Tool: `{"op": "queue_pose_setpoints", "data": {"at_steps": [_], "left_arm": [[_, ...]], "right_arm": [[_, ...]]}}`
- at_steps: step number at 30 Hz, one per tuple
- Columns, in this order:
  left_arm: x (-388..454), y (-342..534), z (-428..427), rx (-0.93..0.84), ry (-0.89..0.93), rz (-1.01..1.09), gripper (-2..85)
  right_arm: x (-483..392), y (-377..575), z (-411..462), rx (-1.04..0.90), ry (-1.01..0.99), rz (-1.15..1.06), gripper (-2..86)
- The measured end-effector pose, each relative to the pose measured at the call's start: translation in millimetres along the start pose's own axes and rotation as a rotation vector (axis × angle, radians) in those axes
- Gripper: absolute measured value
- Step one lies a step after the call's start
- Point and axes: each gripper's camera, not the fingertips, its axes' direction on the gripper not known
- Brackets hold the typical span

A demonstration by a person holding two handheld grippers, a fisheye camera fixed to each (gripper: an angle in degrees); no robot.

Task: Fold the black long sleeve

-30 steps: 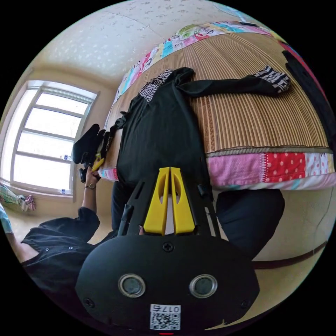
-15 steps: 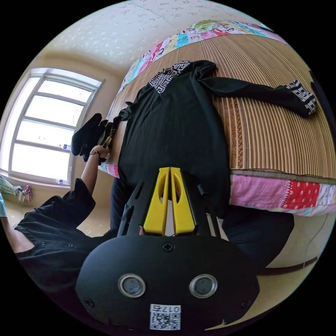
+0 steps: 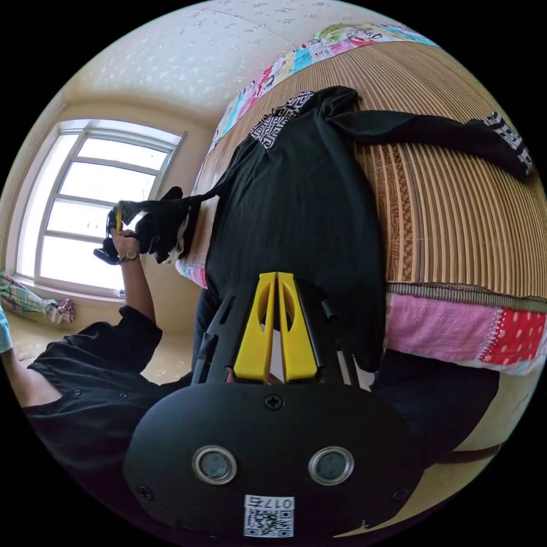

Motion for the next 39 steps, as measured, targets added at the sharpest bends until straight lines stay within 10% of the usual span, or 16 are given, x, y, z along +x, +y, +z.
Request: {"op": "queue_pose_setpoints", "data": {"at_steps": [9, 16, 21, 29, 39], "left_arm": [[268, 164, 263, -0.667, 0.735, 0.463, -0.5], [292, 402, 340, -1.035, 0.693, 0.402, 7.2], [242, 357, 270, -0.849, 0.657, 0.315, 8.1], [65, 273, 255, -0.724, -0.129, 0.021, 13.0], [25, 287, 317, -0.878, -0.043, -0.024, 0.2]], "right_arm": [[1, 27, -19, 0.079, -0.14, 0.047, 0.7], [-10, 38, -19, 0.037, -0.041, 0.043, 1.1], [6, 11, -30, 0.095, -0.014, 0.053, 4.1], [-78, -135, -5, 0.206, 0.283, -0.269, 13.3], [-109, -243, 103, -0.176, 0.656, -0.455, 2.7]]}}
